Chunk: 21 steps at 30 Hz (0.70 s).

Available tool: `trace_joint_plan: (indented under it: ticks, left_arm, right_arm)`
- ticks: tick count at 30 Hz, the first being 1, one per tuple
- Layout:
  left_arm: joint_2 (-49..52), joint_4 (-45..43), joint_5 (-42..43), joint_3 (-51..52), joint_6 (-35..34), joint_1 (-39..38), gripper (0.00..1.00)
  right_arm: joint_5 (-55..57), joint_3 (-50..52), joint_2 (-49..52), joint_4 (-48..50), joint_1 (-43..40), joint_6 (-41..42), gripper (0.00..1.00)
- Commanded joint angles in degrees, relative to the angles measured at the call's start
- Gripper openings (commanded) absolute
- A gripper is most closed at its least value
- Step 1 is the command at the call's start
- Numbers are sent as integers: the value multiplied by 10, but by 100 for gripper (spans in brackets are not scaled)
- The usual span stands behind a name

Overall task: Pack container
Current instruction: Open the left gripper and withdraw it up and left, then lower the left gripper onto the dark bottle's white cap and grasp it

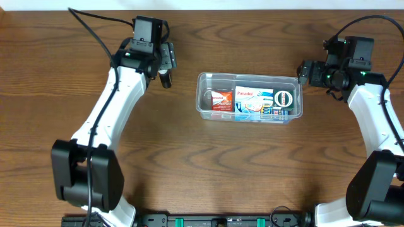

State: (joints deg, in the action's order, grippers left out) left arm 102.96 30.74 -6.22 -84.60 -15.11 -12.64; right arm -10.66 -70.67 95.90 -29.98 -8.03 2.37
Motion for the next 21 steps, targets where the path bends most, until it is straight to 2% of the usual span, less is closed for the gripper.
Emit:
trace_joint_plan:
  ticks: [1,11,15,21]
  left_arm:
    - [31,-4,-3,-3,7,-1,79]
    - [85,-22,-3,-3,-30,-1,77]
    - [87,-28,-3,-3,-30,-1,68]
    - [87,-30,-3,-3,-32,-4,67]
  right_arm:
    - [1,-9,1,0,-2,4,99]
    - [1,-9,1,0,-2,4,99]
    - [1,-9,1,0,-2,4,99]
    - [1,-9,1,0,-2,4,99]
